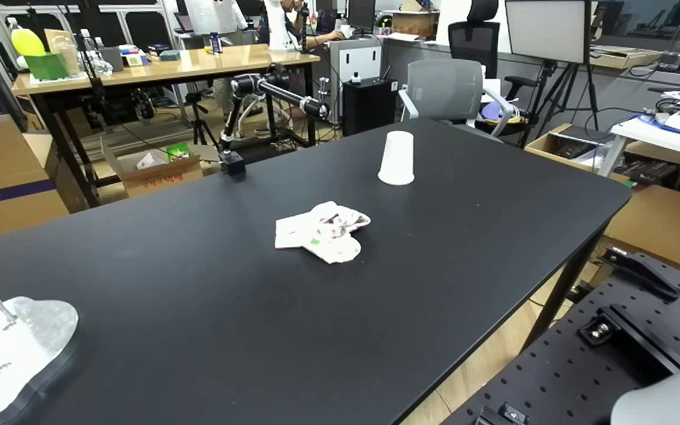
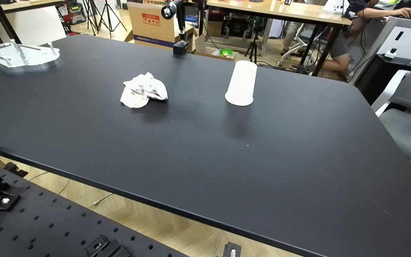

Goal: Hang the towel on the black clamp stand on the table

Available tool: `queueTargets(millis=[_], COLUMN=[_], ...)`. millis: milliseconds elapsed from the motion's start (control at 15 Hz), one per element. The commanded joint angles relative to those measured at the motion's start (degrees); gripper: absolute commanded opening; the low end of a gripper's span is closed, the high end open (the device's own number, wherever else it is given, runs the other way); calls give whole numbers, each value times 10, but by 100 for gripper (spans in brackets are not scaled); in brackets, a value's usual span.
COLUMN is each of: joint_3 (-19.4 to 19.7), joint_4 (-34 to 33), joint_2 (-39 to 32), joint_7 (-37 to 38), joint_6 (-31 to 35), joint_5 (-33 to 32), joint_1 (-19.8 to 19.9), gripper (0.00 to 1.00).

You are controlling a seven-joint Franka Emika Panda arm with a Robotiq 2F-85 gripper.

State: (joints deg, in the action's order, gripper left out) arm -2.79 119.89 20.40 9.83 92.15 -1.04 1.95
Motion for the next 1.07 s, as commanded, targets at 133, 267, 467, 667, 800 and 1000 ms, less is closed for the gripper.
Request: queueTargets(millis=[133, 267, 467, 667, 800, 1000], joint_3=[1, 1, 7, 2, -10, -29], joint_4=[3, 32, 115, 198, 253, 321], joint_2=[1, 0, 1, -6, -18, -60], joint_7=[7, 3, -36, -78, -71, -39], joint_6=[10, 38, 121, 212, 305, 456], joint_5=[-7, -5, 47, 100, 109, 93], joint_1=[-3, -5, -23, -44, -53, -58], gripper=[100, 100, 100, 100, 100, 100])
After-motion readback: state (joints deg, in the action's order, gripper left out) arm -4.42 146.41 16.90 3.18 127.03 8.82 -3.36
